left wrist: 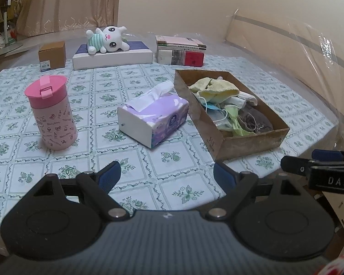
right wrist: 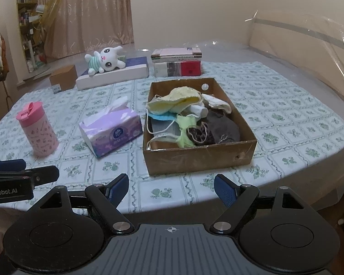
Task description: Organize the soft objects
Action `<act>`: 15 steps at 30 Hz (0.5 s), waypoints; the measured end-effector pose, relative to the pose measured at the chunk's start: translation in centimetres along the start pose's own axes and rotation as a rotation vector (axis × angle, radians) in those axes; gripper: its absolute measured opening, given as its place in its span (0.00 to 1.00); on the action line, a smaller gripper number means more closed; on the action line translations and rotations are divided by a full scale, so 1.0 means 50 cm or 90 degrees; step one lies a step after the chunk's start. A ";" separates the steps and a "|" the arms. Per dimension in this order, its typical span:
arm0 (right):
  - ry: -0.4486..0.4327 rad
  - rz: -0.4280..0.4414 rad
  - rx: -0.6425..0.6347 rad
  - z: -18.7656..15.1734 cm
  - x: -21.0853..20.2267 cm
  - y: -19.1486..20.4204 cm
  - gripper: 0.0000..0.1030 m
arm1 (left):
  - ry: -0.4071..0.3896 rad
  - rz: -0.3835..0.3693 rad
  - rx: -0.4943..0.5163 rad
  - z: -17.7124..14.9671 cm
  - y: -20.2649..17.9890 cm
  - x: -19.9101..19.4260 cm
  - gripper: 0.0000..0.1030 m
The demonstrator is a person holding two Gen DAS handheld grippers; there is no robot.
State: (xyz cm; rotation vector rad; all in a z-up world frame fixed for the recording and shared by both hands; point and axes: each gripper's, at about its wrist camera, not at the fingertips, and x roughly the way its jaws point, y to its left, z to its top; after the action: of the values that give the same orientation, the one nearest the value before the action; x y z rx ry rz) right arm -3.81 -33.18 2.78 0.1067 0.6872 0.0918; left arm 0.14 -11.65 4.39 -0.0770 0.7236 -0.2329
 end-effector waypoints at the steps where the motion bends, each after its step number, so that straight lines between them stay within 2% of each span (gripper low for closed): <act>1: 0.001 0.001 0.000 -0.001 0.000 0.000 0.79 | 0.001 -0.001 0.000 0.000 -0.001 0.001 0.84; 15: 0.004 0.003 0.004 -0.005 0.003 -0.005 0.79 | 0.006 -0.009 0.011 -0.003 -0.016 0.008 0.84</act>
State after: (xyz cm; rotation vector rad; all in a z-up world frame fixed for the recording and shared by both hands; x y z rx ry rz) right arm -3.83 -33.38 2.48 0.1145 0.6933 0.0952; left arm 0.19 -12.52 4.11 -0.0655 0.7307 -0.2535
